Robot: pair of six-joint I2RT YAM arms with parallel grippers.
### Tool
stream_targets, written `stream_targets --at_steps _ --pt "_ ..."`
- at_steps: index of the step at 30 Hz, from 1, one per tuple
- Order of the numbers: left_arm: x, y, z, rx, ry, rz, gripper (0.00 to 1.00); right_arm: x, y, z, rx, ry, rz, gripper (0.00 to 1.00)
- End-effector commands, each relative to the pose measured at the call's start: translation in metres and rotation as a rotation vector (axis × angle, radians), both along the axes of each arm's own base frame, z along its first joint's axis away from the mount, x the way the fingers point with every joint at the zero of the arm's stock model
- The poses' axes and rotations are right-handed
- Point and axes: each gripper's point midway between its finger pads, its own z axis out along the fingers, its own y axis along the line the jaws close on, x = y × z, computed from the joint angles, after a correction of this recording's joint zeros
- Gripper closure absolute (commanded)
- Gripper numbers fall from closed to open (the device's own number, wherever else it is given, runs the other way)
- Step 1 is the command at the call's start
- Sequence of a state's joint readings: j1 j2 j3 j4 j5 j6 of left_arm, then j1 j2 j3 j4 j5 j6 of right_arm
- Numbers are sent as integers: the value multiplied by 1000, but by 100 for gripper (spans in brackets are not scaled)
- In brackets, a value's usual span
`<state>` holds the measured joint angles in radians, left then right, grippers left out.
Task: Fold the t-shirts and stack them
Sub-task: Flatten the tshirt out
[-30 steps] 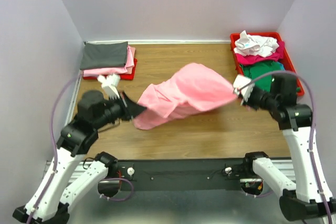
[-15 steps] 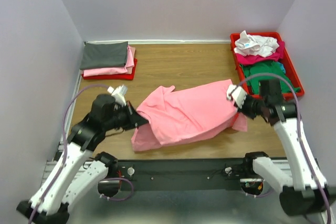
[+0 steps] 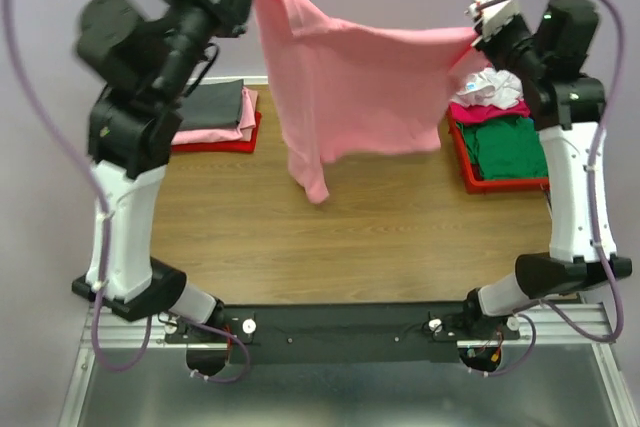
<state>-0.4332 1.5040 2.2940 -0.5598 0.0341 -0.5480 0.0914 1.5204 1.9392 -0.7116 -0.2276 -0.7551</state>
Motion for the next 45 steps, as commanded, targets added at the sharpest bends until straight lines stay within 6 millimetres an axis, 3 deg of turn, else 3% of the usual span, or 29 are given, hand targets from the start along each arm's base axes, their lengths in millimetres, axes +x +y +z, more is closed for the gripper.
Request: stream_targets --at_steps 1,2,5,6,8,9,11,12,13,14,15,18,19,22,24,27,30,33,34,35,36,37,38,39,41,42,43,44,45 --pt "-71 50 77 -16 -251 99 100 -37 -12 109 26 -277 -50 100" --pt "-102 65 89 -47 -300 101 100 -53 -13 125 31 -318 -47 100" --pt "-111 71 67 -53 -281 109 100 -78 -14 134 34 -350 -37 100" --pt "-126 78 59 -53 -277 113 100 -103 -16 145 33 -392 -38 99" --pt "-137 85 45 -54 -245 121 100 -112 -18 122 16 -351 -40 100" --pt "-157 95 43 -68 -254 120 100 -134 -21 123 0 -375 -38 99" --pt "-155 89 4 -39 -158 93 100 -152 -21 106 -32 -365 -18 100" --pt "-171 92 -6 -71 -136 63 100 -151 -17 73 -56 -296 10 100" --pt "-159 74 -54 -18 -15 1 100 -173 -16 63 -86 -282 38 100" --pt "-159 68 -78 -3 48 -27 100 -178 -14 45 -92 -238 57 100" --pt "-162 57 -130 13 188 -87 100 -195 -7 8 -108 -145 118 100" --pt "-186 45 -207 -1 369 -198 100 -220 5 -56 -148 9 238 100" --pt "-190 32 -258 0 515 -262 100 -236 5 -97 -161 121 264 100" --pt "-209 32 -295 -28 603 -296 100 -245 0 -140 -176 217 259 99" --pt "-205 35 -299 -22 612 -268 100 -240 -3 -147 -179 232 234 100" --pt "-181 41 -298 27 607 -175 100 -213 -7 -156 -147 264 172 100" --pt "-144 45 -295 43 556 -72 100 -170 -8 -164 -99 276 101 100" --pt "-92 39 -284 44 472 7 100 -116 -3 -159 -33 279 57 100" --pt "-75 37 -254 18 385 25 100 -100 -2 -151 -21 257 52 100" --pt "-48 35 -254 41 394 77 100 -85 0 -139 -15 239 46 99" --pt "-35 37 -235 66 343 104 100 -67 1 -105 -1 173 36 100" --pt "-27 45 -174 20 222 148 100 -45 2 -98 25 177 19 100" --pt "-20 47 -146 22 169 162 100 -34 3 -83 34 151 12 100" --pt "-14 52 -87 3 61 201 100 -25 2 -29 57 36 -7 100" --pt "-2 55 -45 19 8 238 100 -10 -2 5 72 -31 -38 100" --pt "-9 61 -15 8 -45 255 100 -12 -2 34 85 -95 -37 100" --pt "-44 80 44 -33 -171 282 100 -14 -4 57 88 -147 -50 100" --pt "-54 87 63 -45 -213 300 100 -26 -7 99 97 -250 -50 100" --pt "-68 94 81 -60 -260 308 100 -36 -7 119 99 -297 -45 100"
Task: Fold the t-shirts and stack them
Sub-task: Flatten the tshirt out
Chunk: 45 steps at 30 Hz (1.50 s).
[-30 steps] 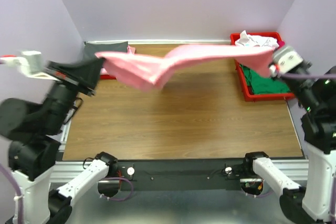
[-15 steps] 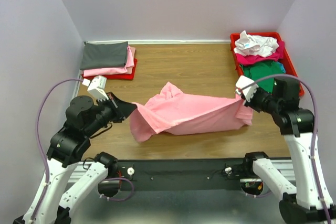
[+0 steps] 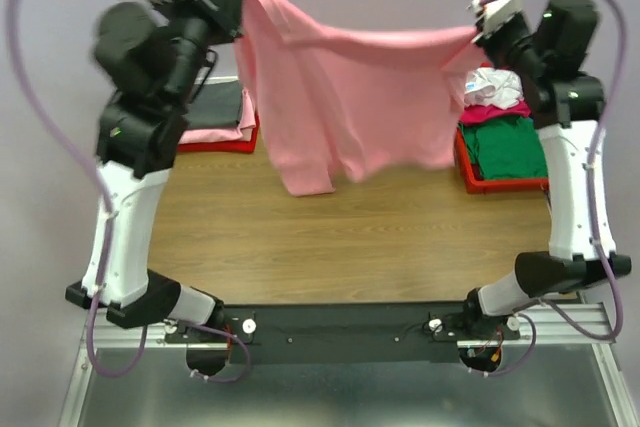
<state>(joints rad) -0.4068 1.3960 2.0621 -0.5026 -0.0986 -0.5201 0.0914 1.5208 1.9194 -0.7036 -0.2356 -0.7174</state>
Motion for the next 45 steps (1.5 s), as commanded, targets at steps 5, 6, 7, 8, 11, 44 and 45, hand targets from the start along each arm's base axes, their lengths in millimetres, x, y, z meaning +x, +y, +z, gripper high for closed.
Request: stream_targets --at_steps 5,6,7,8,11,44,45 --pt "-173 98 151 -142 -542 144 100 -105 -14 188 64 -499 -28 100" --pt "-211 113 154 -173 -598 141 100 -114 -13 188 63 -503 -21 100" --pt "-203 108 135 -161 -559 130 100 -145 -14 198 59 -551 -4 99" --pt "-208 109 126 -179 -541 116 100 -155 -12 196 55 -554 9 100" --pt "-213 103 71 -163 -430 61 100 -186 -4 160 30 -516 80 99" --pt "-348 -10 -342 -221 949 -815 96 -311 -11 -259 -330 623 451 96" --pt "-350 -10 -336 -193 924 -846 83 -310 -11 -259 -327 632 456 89"
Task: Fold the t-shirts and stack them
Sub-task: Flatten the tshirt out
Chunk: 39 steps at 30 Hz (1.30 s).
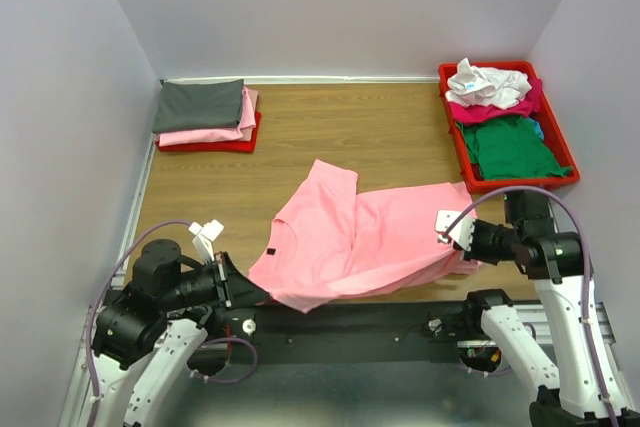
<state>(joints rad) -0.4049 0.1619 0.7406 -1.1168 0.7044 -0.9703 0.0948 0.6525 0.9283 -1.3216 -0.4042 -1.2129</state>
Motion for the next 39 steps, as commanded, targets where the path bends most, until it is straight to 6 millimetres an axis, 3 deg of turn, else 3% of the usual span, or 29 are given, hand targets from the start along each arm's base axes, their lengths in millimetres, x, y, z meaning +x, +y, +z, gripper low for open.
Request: stream_targets --at_steps 1,3,4,5,6,8,11,12,13,17,18,20,21,22,23,24,25,26,27,28,29,30,31,32,33,39 --pt "-16 -5 22 -40 -43 -130 78 -12 -2 -12 -21 97 17 82" --pt "-15 -5 32 -24 -111 -161 65 -10 -3 -11 -30 93 27 61" --pt "-10 -7 39 -12 -124 -171 60 -8 -5 -10 -42 86 29 43" --pt "-8 -6 59 -21 -203 -174 55 -5 -6 -8 -51 74 34 36" --pt "0 -8 65 2 -239 -186 49 -2 -7 -4 -55 57 28 25" --pt "11 -6 87 31 -337 -164 44 6 -7 1 -57 49 15 17" --pt "40 -5 98 98 -434 -111 44 18 -3 5 -15 65 -34 11" --pt "51 -6 100 109 -463 -88 44 22 -1 4 4 74 -59 11" --pt "77 -9 96 125 -518 -41 44 33 4 -5 48 105 -117 9" --pt "151 -30 60 145 -584 25 43 66 10 -33 128 176 -293 10" --pt "180 -38 35 206 -536 15 43 81 12 -44 142 207 -331 14" --pt "226 -44 30 290 -609 23 43 94 15 -49 188 250 -428 18" --pt "255 -50 1 366 -537 4 43 102 15 -57 194 276 -468 20" --pt "272 -52 -3 402 -542 3 43 120 15 -54 219 233 -497 20" --pt "301 -54 17 437 -611 43 43 127 12 -57 222 232 -549 20" --pt "319 -54 14 478 -614 55 43 135 10 -57 224 220 -569 20" --pt "342 -58 -13 538 -580 23 43 144 8 -63 220 228 -592 22" --pt "364 -61 0 558 -617 44 43 152 9 -63 235 221 -600 23" --pt "377 -62 -6 589 -606 42 43 156 10 -64 246 224 -608 23" --pt "394 -65 -41 644 -556 3 43 159 11 -65 258 229 -619 24" --pt "410 -65 -39 675 -552 18 45 163 16 -67 291 242 -626 24" --pt "418 -66 -51 699 -522 4 47 164 18 -68 304 251 -630 25" --pt "422 -69 -88 733 -448 -58 49 166 20 -71 329 258 -643 24" --pt "432 -75 -87 729 -460 -64 53 167 21 -72 339 258 -647 24" --pt "437 -77 -107 738 -428 -90 56 167 21 -74 347 260 -654 24" --pt "451 -85 -131 754 -420 -162 66 167 19 -82 367 256 -678 24"
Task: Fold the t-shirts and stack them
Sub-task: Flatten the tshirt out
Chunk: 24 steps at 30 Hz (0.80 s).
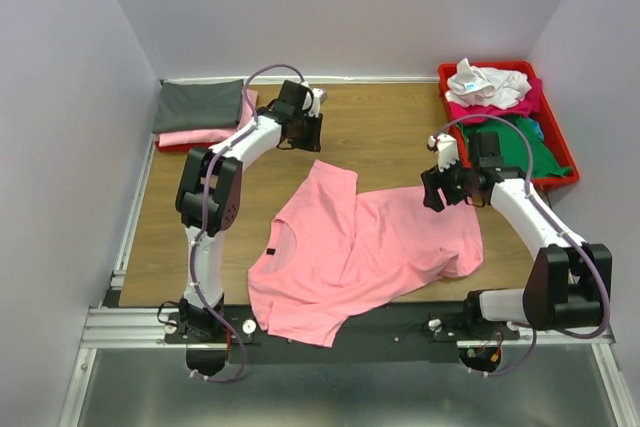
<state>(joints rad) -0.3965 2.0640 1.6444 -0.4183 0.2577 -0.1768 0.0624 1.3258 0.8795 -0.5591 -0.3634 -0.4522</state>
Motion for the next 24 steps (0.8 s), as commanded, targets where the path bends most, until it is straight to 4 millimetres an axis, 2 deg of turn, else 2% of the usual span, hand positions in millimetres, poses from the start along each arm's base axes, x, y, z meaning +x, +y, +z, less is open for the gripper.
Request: stream_targets --at_steps 1,3,6,10,18,24 --pt "3 4 -5 55 2 -53 66 7 1 2 47 -32 -36 24" --pt "7 3 -5 62 -6 -66 67 8 1 4 55 -37 -38 24" --pt "7 1 -24 78 32 -85 67 7 0 5 64 -43 -41 24" --pt "3 5 -40 102 80 -90 68 7 0 6 68 -48 -39 24" --pt "-7 2 -52 101 129 -129 68 5 1 5 80 -45 -36 23" --pt "-13 2 -69 102 172 -139 68 4 1 5 80 -45 -34 23"
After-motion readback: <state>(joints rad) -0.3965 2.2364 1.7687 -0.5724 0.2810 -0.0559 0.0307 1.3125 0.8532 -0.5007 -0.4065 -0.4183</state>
